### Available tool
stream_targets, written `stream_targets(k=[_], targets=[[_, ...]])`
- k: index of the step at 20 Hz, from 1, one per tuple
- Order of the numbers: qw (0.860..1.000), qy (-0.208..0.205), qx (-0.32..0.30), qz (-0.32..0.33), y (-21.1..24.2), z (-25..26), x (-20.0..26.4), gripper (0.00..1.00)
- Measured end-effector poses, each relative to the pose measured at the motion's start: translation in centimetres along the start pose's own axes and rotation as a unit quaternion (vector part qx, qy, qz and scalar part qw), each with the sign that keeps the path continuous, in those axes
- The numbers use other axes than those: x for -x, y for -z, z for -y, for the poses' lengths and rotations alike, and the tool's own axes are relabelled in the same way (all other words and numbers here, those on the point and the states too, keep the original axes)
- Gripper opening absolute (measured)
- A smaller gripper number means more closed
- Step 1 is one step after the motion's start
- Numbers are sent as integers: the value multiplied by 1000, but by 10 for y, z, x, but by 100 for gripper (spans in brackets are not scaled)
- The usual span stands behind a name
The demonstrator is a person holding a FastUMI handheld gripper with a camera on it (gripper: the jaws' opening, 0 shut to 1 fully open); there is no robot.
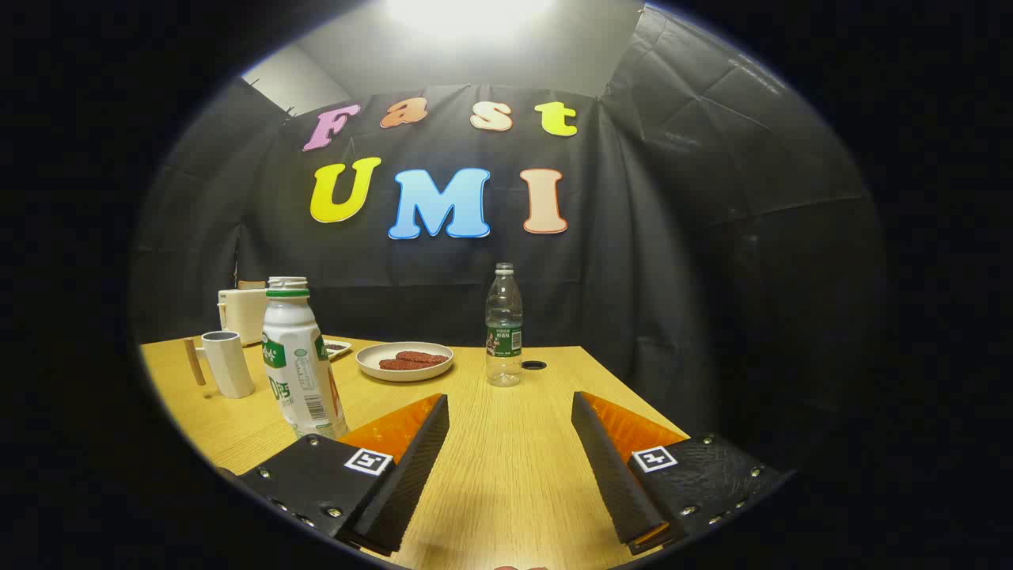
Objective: Take the bottle from table, then pour the juice into the cup, finally place the bottle on the coaster
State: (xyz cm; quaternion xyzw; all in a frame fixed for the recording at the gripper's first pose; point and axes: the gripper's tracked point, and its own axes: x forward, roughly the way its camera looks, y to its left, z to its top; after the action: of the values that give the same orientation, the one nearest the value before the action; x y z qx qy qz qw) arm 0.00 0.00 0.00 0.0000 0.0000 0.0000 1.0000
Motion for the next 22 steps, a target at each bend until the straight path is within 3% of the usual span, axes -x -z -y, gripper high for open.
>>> stream_targets(k=[8,15,22], targets=[[999,20,13,45,-29,3,-21,94],[997,-6,18,70,-73,-30,-8,94],[998,-46,-8,52,-90,-66,18,94]])
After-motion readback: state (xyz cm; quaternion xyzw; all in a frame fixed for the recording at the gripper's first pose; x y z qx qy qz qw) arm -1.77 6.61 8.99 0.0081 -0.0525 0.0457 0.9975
